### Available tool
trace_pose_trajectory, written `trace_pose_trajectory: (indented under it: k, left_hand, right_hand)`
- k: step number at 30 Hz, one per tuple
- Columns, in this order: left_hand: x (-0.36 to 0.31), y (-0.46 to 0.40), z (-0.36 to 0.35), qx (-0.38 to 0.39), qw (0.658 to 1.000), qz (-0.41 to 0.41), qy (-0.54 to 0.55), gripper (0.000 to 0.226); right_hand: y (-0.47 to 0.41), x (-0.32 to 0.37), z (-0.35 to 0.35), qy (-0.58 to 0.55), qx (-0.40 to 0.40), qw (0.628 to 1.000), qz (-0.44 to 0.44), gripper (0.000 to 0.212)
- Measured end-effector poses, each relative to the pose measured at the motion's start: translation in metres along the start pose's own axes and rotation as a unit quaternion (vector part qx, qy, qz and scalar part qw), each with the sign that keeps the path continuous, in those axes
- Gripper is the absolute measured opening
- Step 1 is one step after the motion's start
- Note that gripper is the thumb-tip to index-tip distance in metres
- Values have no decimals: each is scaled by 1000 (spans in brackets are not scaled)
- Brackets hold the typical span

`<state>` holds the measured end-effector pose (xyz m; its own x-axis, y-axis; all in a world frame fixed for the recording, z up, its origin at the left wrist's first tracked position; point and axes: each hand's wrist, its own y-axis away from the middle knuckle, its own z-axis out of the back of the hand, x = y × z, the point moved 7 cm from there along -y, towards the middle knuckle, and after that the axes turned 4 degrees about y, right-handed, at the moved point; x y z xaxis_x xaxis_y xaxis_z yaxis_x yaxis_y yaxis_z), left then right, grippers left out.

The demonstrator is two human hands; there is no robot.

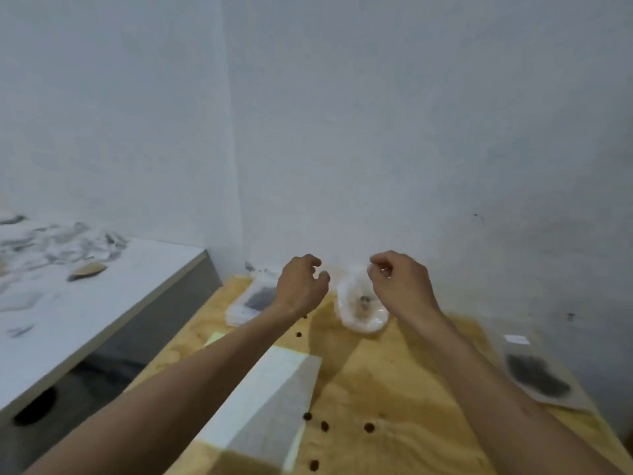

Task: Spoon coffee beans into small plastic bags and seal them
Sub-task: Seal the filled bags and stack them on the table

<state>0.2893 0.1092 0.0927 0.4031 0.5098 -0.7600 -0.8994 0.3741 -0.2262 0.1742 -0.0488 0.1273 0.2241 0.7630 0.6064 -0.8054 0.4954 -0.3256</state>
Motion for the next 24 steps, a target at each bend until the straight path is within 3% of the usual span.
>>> trace_pose_trajectory:
  k: [5,7,10,13,17,21,24]
  left_hand:
    - [87,-4,57,0,989,100,-105,45]
    - [110,-2,67,6,980,129,-149,42]
    - [137,1,66,39,972,166,-164,45]
    - [149,2,63,40,978,168,-120,44]
    - [150,4,73,-34,986,157,-39,29]
    - [144,10,81,-113,979,127,112,24]
    - [141,14,86,-148,950,127,245,30]
  right_hand:
    - [1,47,-96,-30,144,989,-22,23]
    - [5,51,-130,-25,184,981,-55,30]
    - [9,54,-170,-30,223,970,-89,24]
    - [7,56,-189,13,234,967,-97,33]
    - [6,54,-188,-1,193,972,-135,31]
    - [5,53,-180,-112,150,968,-165,20]
    - [3,55,-171,-216,136,953,-162,34]
